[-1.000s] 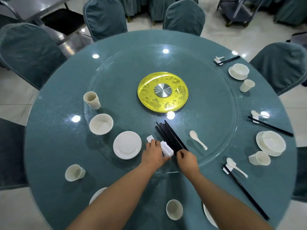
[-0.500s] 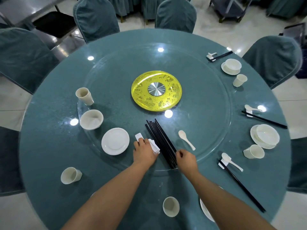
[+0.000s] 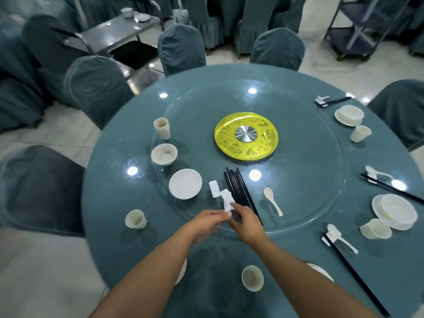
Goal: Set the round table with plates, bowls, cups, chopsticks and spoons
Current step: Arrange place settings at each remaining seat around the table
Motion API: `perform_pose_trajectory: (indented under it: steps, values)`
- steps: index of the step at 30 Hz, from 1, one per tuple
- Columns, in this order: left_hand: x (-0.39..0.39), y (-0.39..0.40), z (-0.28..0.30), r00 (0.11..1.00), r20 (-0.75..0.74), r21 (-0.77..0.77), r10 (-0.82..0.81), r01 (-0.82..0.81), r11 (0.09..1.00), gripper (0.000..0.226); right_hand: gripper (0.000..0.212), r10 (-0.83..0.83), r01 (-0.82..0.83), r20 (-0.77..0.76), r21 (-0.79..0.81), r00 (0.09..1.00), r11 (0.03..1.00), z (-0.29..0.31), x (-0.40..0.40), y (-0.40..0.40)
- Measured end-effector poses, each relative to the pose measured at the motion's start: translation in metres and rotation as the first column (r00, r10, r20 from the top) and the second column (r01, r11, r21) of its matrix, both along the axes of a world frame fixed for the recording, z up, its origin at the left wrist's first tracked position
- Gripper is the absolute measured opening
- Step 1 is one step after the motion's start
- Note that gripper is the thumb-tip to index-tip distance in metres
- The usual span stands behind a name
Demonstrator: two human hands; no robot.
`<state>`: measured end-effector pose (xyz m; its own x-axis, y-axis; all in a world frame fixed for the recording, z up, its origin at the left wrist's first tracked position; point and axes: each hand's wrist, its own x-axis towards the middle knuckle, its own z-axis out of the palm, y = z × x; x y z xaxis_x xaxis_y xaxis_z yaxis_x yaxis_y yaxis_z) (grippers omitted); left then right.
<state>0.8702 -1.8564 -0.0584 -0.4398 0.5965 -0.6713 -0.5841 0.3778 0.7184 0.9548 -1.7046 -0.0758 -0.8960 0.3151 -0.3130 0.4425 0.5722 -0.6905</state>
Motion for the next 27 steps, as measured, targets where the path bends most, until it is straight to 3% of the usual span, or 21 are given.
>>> perform_pose_trajectory:
  steps: [2,9,17,23,27]
  values:
    - [0.007,-0.019,0.008,0.996,0.073,0.026,0.050,-0.053,0.998,0.047,0.049,0.034,-0.033,-0.052,0.032,0.998,0.999,0.006,0.001,-0.016]
    - [0.029,-0.077,0.018,0.965,0.218,0.076,0.149,-0.169,0.983,0.045,0.043,0.131,-0.124,-0.130,0.061,0.983,0.990,0.017,0.013,-0.059]
    - [0.055,-0.112,0.014,0.943,0.147,-0.001,0.298,-0.301,0.954,0.031,0.041,0.249,-0.233,-0.095,0.154,0.964,0.960,0.012,0.028,-0.079]
    - [0.071,-0.119,-0.007,0.889,0.000,-0.119,0.458,-0.454,0.883,0.019,0.024,0.063,-0.063,-0.022,0.004,0.998,0.998,-0.011,0.035,-0.103]
    - [0.078,-0.115,-0.027,0.876,-0.049,-0.171,0.480,-0.480,0.860,0.015,0.028,-0.071,0.075,0.046,-0.102,0.996,0.992,-0.022,0.038,-0.109]
